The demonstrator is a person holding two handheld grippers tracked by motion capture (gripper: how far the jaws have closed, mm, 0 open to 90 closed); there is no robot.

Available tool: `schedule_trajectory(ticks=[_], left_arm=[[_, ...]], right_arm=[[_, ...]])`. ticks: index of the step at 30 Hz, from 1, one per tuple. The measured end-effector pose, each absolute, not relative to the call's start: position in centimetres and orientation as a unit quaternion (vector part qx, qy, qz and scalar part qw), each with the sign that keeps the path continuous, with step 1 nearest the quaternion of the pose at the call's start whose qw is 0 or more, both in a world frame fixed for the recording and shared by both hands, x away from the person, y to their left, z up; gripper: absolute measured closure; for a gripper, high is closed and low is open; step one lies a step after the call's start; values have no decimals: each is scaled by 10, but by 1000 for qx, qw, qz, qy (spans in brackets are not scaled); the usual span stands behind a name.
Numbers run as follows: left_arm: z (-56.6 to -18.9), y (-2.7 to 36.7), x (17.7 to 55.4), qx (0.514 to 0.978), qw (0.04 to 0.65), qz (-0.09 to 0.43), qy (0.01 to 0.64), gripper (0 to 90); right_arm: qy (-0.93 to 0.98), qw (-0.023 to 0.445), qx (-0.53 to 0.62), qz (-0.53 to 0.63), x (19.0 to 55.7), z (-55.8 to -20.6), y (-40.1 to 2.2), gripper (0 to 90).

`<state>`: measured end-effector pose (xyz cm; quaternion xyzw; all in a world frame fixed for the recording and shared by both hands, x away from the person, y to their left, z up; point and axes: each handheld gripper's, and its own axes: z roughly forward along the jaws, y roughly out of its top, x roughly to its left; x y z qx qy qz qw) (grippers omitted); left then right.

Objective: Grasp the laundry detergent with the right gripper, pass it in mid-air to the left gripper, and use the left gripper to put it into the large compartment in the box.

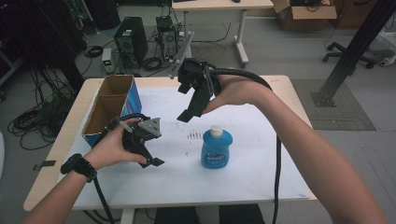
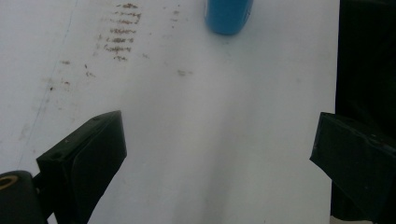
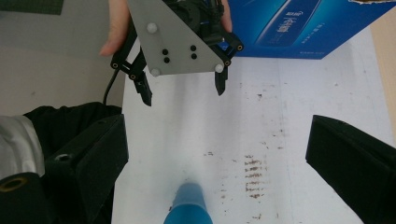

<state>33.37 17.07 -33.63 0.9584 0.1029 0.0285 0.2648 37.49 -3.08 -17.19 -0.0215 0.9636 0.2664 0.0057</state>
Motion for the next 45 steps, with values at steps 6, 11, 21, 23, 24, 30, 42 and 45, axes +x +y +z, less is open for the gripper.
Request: schedule_trajectory(ticks=[6, 11, 21, 23, 24, 30, 42, 45], left_arm=[[-337, 168, 335, 959, 263, 28, 101, 37], [-337, 170, 336, 959, 262, 26, 104, 37], [-334, 171, 333, 957, 267, 27, 106, 37], [-334, 171, 332, 958, 265, 29, 105, 37], [-334, 171, 332, 958, 265, 30, 106, 37], [-333, 170, 331, 958, 264, 32, 109, 37], [-329, 171, 328, 956, 270, 37, 110, 37], [-329, 171, 328, 955, 271, 38, 111, 37]], right_arm=[[963, 8, -15, 267, 379, -172, -34, 52], [958, 13, -16, 285, 382, -166, -46, 49], [936, 30, -7, 350, 384, -157, -103, 35], [935, 30, -5, 355, 384, -157, -108, 34], [930, 29, -2, 365, 384, -160, -120, 32], [921, 33, 5, 388, 380, -172, -152, 24], [900, 35, 27, 433, 370, -200, -197, 19], [895, 35, 35, 444, 369, -209, -204, 19]])
